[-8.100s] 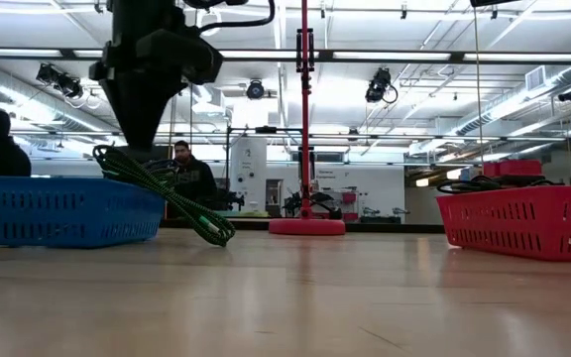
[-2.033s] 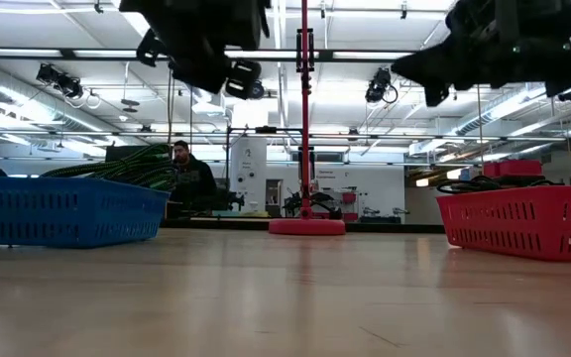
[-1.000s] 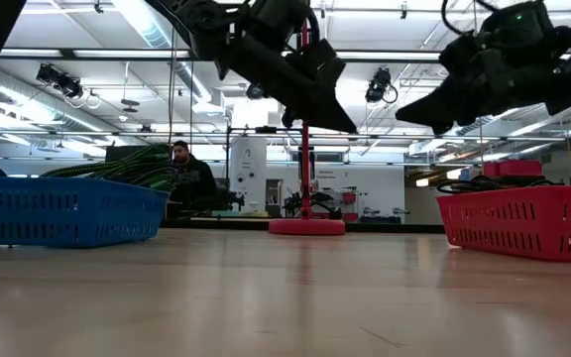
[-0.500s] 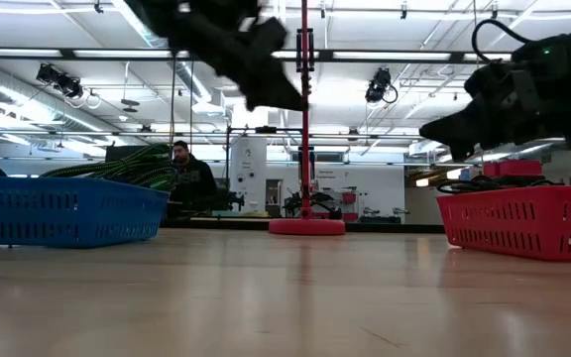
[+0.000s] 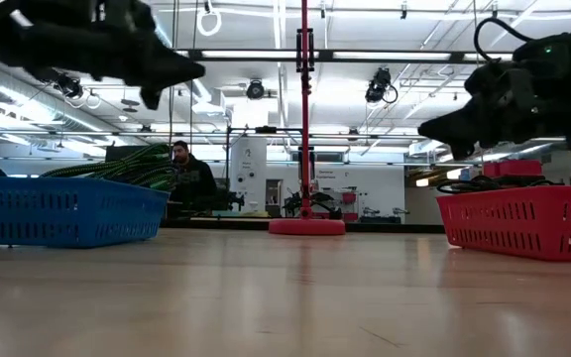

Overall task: Pick & Place USB Port
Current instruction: Return to Home Position

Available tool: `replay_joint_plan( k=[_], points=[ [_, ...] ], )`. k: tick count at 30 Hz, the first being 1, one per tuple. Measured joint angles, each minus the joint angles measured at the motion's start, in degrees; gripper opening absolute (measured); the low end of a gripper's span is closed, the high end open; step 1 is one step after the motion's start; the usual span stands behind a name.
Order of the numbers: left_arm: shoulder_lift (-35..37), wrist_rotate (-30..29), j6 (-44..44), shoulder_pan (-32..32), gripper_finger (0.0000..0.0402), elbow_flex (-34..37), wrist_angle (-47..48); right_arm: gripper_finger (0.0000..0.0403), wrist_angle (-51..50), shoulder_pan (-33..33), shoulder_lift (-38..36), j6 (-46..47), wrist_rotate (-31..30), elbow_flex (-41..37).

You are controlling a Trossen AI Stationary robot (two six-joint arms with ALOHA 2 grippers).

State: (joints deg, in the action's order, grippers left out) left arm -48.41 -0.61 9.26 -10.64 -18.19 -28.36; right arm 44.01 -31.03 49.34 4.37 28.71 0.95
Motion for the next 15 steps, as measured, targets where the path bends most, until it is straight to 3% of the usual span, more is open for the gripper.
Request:
replay_joint_plan(
  k=[3, 10, 15],
  points=[
    [4.98, -0.01, -0.62, 1.04, 0.0007, 3.67, 1.35, 0.0047, -0.38, 0.06, 0.00, 3.07, -0.17, 0.00],
    [14.08, 1.25, 7.08, 2.86, 0.0013, 12.90, 2.11, 0.0047, -2.62, 1.36, 0.02, 7.40, 9.34, 0.00],
    [17.51, 1.36, 6.13, 4.16, 0.0013, 15.98, 1.60, 0.0047, -2.64, 1.68, 0.02, 7.29, 9.29, 0.00]
  ],
)
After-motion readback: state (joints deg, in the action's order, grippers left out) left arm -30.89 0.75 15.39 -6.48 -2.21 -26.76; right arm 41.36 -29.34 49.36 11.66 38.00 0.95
